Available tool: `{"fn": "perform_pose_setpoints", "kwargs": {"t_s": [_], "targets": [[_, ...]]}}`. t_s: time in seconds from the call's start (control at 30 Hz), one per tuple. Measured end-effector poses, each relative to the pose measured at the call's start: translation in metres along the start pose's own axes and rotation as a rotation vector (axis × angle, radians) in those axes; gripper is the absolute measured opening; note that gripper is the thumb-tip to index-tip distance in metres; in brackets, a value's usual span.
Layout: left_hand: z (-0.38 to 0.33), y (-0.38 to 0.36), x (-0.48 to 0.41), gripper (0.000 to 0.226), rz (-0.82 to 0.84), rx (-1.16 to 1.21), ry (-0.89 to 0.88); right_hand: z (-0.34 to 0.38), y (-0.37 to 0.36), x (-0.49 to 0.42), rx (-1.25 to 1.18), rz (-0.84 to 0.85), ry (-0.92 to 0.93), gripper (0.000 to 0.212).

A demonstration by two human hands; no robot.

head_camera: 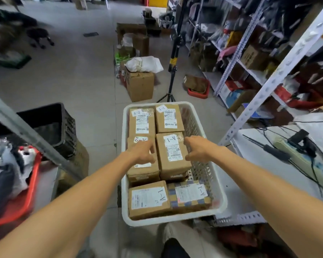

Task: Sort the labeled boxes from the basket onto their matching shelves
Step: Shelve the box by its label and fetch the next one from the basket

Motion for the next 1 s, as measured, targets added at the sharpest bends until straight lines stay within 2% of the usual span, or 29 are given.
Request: {"fn": "perform_pose_setpoints", "kwargs": {"t_s": [0.2,0.4,0.5,0.63,0.73,0.83,0.93,1.0], "targets": [[-0.001,-0.023,-0.044,0.041,0.025,0.101,0.145,-0.04,-0.014,-0.048,0.004,0.122,-0.015,0.049],[-0.018,-0.06,-0.1,0.055,0.021,0.071,0.177,-0.08,-0.051,-0.08,-0.143,0.155,-0.069,0.064],[-0.025,-0.079,-0.122,0.061,0.054,0.149,0.205,-0.094,-0.072,-0.098,-0.24,0.116,-0.131,0.068],[-0.023,-0.094,-0.14,0.061,0.036,0.221,0.308,-0.097,-0.096,-0.113,-0.549,0.069,-0.193,0.086],[-0.026,-0.101,-0.144,0.054,0.018,0.306,0.277,-0.103,-0.109,-0.117,-0.773,0.02,-0.309,0.101],[-0.038,-0.114,-0.142,0.076,0.07,0.466,0.267,-0.122,-0.115,-0.112,-0.869,-0.012,-0.464,0.099],[-0.05,-0.133,-0.145,0.095,0.073,0.554,0.329,-0.14,-0.119,-0.105,-0.817,0.003,-0.455,0.086],[-0.052,-0.141,-0.148,0.108,0.042,0.631,0.346,-0.142,-0.122,-0.105,-0.882,-0.008,-0.429,0.089]]}}
Point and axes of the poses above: each hand's wrist, its own x-axis away from the middle knuckle, its own y-axis out of the back of the hand, z = x × y, the point moved 1 cm from there along -x, towards the middle knuckle, and after that the axes turned 7 degrees about -x, right-handed, at the moved point
